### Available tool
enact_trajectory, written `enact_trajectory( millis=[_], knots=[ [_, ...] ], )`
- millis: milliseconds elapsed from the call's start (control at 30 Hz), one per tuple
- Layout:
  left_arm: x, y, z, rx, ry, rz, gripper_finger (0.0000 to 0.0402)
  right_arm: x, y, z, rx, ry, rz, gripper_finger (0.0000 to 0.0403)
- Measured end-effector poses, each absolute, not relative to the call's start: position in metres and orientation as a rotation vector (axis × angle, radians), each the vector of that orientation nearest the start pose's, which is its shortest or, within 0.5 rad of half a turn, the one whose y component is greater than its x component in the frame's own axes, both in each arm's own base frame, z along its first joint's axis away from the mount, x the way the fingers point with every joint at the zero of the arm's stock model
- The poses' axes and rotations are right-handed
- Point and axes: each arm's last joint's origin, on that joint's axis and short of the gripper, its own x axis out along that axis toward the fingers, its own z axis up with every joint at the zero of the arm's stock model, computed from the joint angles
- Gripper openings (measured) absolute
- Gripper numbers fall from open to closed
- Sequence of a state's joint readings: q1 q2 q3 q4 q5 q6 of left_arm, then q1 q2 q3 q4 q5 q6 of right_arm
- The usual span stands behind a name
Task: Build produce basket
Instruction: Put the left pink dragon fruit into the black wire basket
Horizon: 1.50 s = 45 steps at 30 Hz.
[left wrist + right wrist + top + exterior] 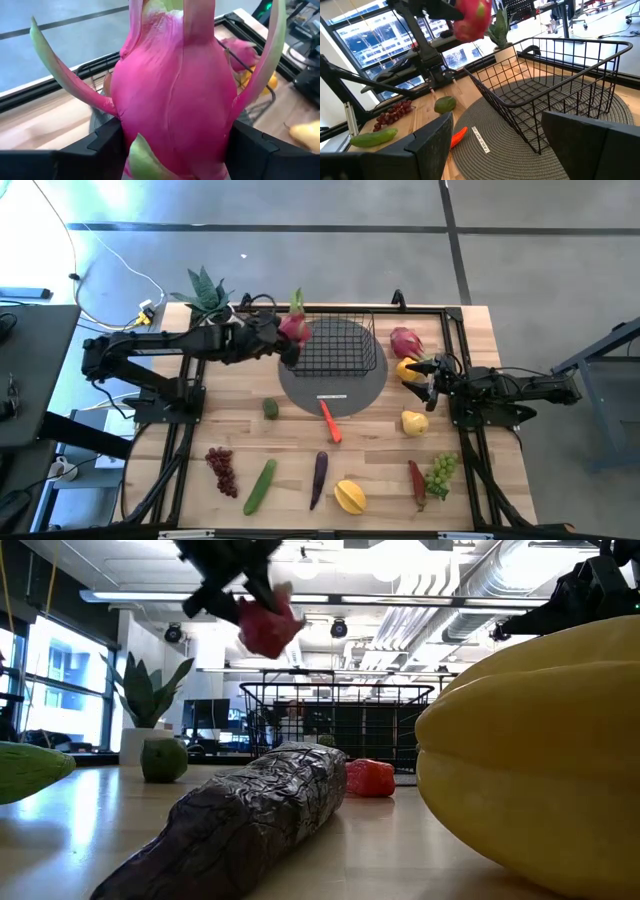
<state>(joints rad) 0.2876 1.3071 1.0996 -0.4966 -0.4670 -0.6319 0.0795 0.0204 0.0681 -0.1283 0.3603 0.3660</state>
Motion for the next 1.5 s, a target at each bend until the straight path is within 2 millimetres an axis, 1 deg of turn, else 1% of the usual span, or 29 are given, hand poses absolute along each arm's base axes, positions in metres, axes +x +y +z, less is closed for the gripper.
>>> enact_trajectory(
  millis=[200,333,433,600,933,1200,1500],
  knots=[
    [0.281,0.107,0.286,-0.54,0.462,0.926,0.025,0.093,-0.003,0.173,0.346,0.027,-0.292,0.0286],
    [0.289,0.116,0.271,-0.552,0.498,0.954,0.025,0.093,-0.003,0.173,0.346,0.027,-0.292,0.0286],
    [0.293,0.123,0.258,-0.555,0.538,0.982,0.025,0.093,-0.003,0.173,0.346,0.026,-0.292,0.0286],
    [0.298,0.132,0.245,-0.566,0.563,1.003,0.025,0.093,-0.003,0.173,0.346,0.026,-0.292,0.0286],
    [0.307,0.14,0.218,-0.588,0.643,1.034,0.0253,0.093,-0.003,0.173,0.346,0.026,-0.292,0.0286],
    [0.309,0.146,0.206,-0.608,0.671,1.051,0.0286,0.093,-0.003,0.173,0.346,0.027,-0.292,0.0286],
    [0.307,0.149,0.206,-0.619,0.661,1.067,0.0318,0.093,-0.003,0.173,0.346,0.026,-0.292,0.0286]
  ],
)
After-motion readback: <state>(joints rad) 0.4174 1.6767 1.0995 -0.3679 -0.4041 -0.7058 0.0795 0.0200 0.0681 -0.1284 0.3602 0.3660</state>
